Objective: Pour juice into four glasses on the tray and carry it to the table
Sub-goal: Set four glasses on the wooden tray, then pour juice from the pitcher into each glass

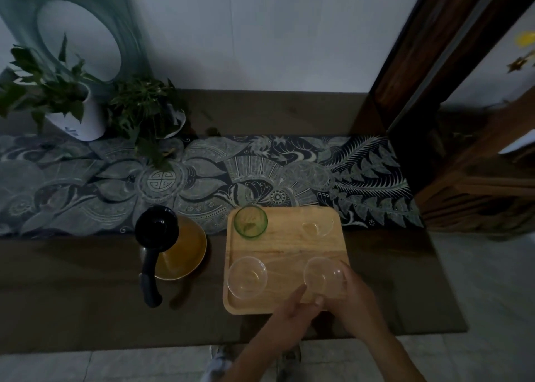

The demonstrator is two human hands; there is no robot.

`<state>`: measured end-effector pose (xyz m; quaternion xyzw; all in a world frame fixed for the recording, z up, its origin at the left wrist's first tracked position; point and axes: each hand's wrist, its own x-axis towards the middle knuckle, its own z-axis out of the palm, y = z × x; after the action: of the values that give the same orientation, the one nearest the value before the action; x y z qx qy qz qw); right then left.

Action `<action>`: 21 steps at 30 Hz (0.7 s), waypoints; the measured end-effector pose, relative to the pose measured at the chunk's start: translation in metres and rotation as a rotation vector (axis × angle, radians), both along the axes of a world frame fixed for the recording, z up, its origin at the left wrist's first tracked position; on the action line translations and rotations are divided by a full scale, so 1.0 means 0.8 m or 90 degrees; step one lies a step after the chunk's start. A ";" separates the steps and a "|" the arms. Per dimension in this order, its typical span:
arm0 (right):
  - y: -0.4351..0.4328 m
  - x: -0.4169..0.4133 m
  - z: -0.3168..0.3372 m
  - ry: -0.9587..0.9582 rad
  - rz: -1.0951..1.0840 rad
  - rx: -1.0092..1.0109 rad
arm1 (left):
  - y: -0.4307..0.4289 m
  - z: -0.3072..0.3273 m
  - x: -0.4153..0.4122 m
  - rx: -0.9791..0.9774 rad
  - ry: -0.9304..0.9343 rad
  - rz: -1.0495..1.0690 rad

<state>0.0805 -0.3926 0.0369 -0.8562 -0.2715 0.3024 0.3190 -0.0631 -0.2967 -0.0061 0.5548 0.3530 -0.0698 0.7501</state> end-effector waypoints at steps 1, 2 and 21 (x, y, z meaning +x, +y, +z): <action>0.001 -0.001 0.002 -0.008 -0.005 0.006 | 0.004 0.000 -0.001 0.004 -0.004 -0.008; 0.002 -0.003 0.005 -0.011 -0.007 0.006 | 0.009 0.002 -0.003 0.009 -0.006 -0.008; 0.243 -0.237 0.000 0.288 0.071 0.166 | 0.211 0.090 -0.266 0.290 -0.054 0.521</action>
<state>-0.1092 -0.1983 0.0370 -0.7023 -0.2764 0.4657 0.4621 -0.2758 -0.1278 0.0659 0.5227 0.5182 0.3339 0.5888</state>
